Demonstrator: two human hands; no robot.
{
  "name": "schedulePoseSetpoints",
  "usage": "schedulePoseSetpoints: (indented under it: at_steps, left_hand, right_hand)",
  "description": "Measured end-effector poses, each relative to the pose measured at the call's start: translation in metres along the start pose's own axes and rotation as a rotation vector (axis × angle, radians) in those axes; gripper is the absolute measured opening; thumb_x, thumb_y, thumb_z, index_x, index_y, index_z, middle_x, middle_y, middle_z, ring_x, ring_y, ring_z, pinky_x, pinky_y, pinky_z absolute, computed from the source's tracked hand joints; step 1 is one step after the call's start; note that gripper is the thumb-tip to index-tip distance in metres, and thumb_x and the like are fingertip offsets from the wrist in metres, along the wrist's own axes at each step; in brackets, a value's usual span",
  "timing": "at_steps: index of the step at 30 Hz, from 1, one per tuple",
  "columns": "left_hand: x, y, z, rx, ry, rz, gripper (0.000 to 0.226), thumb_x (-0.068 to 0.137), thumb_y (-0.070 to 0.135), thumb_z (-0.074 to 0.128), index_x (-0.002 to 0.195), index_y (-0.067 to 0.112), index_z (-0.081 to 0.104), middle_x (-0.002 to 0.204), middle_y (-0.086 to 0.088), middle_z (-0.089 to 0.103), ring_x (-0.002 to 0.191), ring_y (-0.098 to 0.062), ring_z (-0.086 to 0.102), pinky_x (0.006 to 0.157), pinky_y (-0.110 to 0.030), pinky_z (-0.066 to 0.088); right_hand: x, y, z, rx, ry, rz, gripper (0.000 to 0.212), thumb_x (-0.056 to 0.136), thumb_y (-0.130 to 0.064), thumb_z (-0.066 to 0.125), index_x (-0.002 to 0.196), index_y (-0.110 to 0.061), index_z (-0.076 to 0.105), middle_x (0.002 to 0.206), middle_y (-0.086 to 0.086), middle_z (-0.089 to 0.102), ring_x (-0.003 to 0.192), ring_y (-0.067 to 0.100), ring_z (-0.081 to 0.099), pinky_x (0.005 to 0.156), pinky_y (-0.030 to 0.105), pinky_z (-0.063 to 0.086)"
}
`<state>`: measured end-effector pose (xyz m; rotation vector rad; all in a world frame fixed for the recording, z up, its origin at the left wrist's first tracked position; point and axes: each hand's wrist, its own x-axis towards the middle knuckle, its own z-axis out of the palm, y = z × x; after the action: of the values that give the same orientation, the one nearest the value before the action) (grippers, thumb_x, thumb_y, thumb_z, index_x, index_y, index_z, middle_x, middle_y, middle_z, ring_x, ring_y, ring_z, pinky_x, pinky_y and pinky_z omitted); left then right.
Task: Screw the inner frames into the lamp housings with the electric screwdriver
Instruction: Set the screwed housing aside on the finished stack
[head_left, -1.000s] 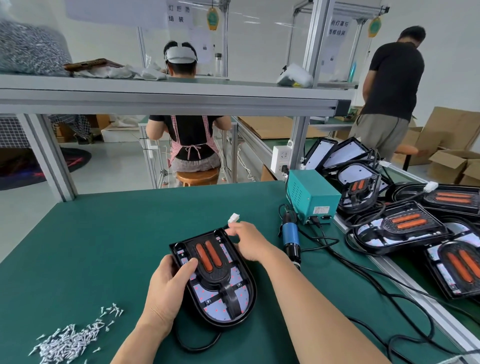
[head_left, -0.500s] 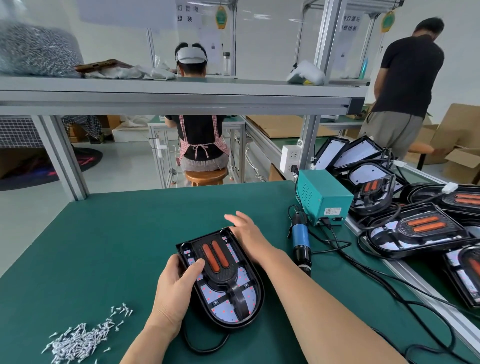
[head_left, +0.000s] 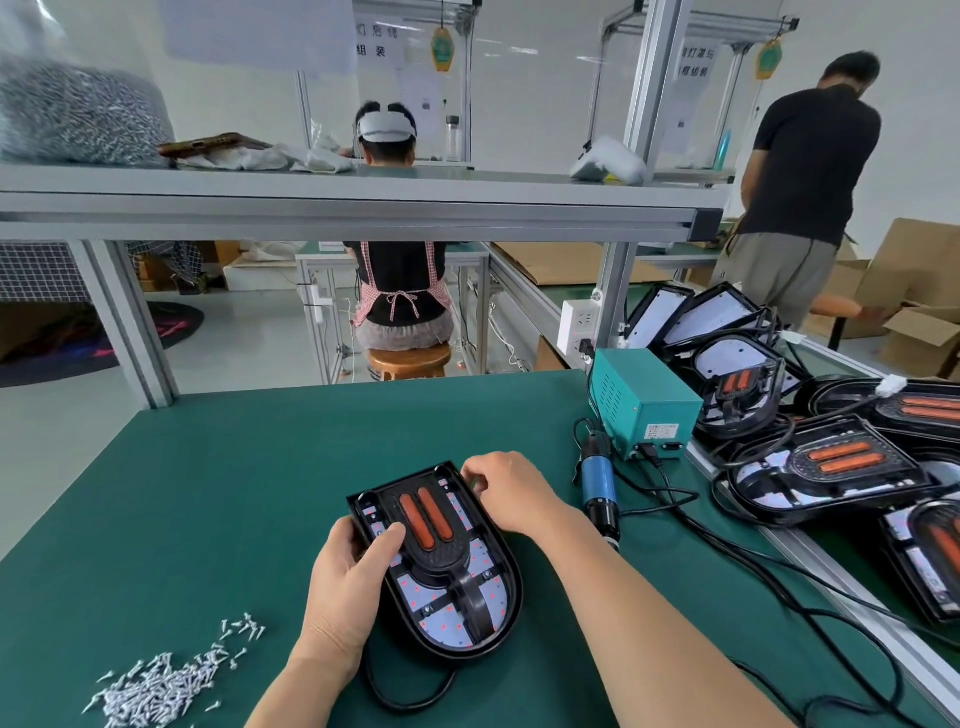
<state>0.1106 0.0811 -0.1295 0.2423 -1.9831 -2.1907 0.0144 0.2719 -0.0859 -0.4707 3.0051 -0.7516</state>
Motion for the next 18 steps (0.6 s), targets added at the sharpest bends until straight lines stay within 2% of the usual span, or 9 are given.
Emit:
schedulePoseSetpoints:
  at_steps: [4,6,7,9,10,11,13,15,18]
  left_hand:
    - [-0.001,-0.001,0.001,-0.005,0.025,0.001,0.053,0.059,0.054,0.072,0.100,0.021,0.070,0.098,0.004,0.078,0.090,-0.014,0.074,0.084,-0.037,0.054]
    - [-0.002,-0.001,0.002,0.004,0.036,-0.002,0.050,0.061,0.053,0.072,0.100,0.021,0.070,0.097,0.004,0.078,0.090,-0.014,0.074,0.084,-0.037,0.054]
    - [-0.002,-0.001,0.002,0.012,0.042,-0.003,0.047,0.064,0.050,0.072,0.101,0.022,0.070,0.097,0.005,0.078,0.091,-0.014,0.074,0.085,-0.038,0.054]
    - [-0.002,-0.001,0.001,0.024,0.050,-0.004,0.039,0.069,0.044,0.071,0.101,0.022,0.070,0.097,0.005,0.078,0.093,-0.016,0.074,0.088,-0.040,0.055]
    - [-0.002,-0.001,0.001,0.029,0.051,-0.004,0.037,0.071,0.042,0.070,0.101,0.021,0.070,0.097,0.005,0.078,0.093,-0.017,0.074,0.088,-0.040,0.055]
    - [-0.001,-0.002,0.000,0.037,0.052,-0.003,0.035,0.072,0.041,0.071,0.101,0.021,0.070,0.096,0.004,0.078,0.093,-0.018,0.074,0.088,-0.040,0.055]
    - [0.000,-0.003,0.000,0.049,0.054,-0.002,0.025,0.081,0.033,0.075,0.101,0.019,0.071,0.095,0.002,0.079,0.093,-0.020,0.074,0.085,-0.039,0.055]
    - [0.001,-0.004,-0.001,0.049,0.057,-0.014,0.012,0.091,0.021,0.073,0.102,0.017,0.070,0.094,0.001,0.079,0.092,-0.022,0.074,0.080,-0.037,0.055]
    - [0.001,-0.005,-0.001,0.047,0.057,-0.026,0.009,0.094,0.016,0.069,0.102,0.016,0.070,0.092,0.001,0.079,0.088,-0.021,0.075,0.077,-0.035,0.055]
  right_hand:
    - [-0.017,0.003,-0.003,0.237,-0.035,0.076,0.016,0.101,-0.022,0.056,0.100,-0.018,0.072,0.087,-0.003,0.070,0.076,0.022,0.064,0.073,0.035,0.050]
    - [-0.026,0.002,-0.002,0.377,-0.023,0.119,0.035,0.104,-0.036,0.053,0.083,-0.011,0.065,0.076,0.002,0.066,0.070,0.021,0.060,0.075,0.039,0.048]
    - [-0.030,0.000,-0.002,0.439,-0.020,0.148,0.049,0.104,-0.044,0.049,0.086,-0.001,0.064,0.082,0.011,0.068,0.077,0.027,0.064,0.081,0.041,0.049]
    - [-0.038,-0.005,0.000,0.542,-0.047,0.204,0.077,0.100,-0.063,0.042,0.115,0.011,0.059,0.120,0.025,0.066,0.112,0.039,0.062,0.103,0.047,0.046]
    - [-0.042,-0.008,0.001,0.574,-0.067,0.212,0.086,0.095,-0.070,0.043,0.119,0.011,0.057,0.125,0.026,0.062,0.117,0.041,0.059,0.106,0.048,0.044]
    - [-0.047,-0.009,0.002,0.586,-0.082,0.213,0.089,0.090,-0.074,0.047,0.114,0.011,0.059,0.121,0.025,0.065,0.113,0.040,0.063,0.103,0.047,0.047]
    - [-0.054,-0.010,0.001,0.624,-0.117,0.208,0.074,0.080,-0.072,0.064,0.094,0.001,0.065,0.094,0.009,0.075,0.090,0.027,0.072,0.087,0.040,0.055]
    - [-0.059,-0.009,0.005,0.707,-0.183,0.203,0.048,0.078,-0.056,0.078,0.097,-0.012,0.071,0.093,-0.003,0.077,0.089,0.014,0.074,0.088,0.037,0.059]
    - [-0.062,-0.008,0.008,0.803,-0.186,0.250,0.048,0.077,-0.046,0.084,0.110,-0.013,0.071,0.102,0.000,0.078,0.096,0.016,0.075,0.093,0.039,0.059]
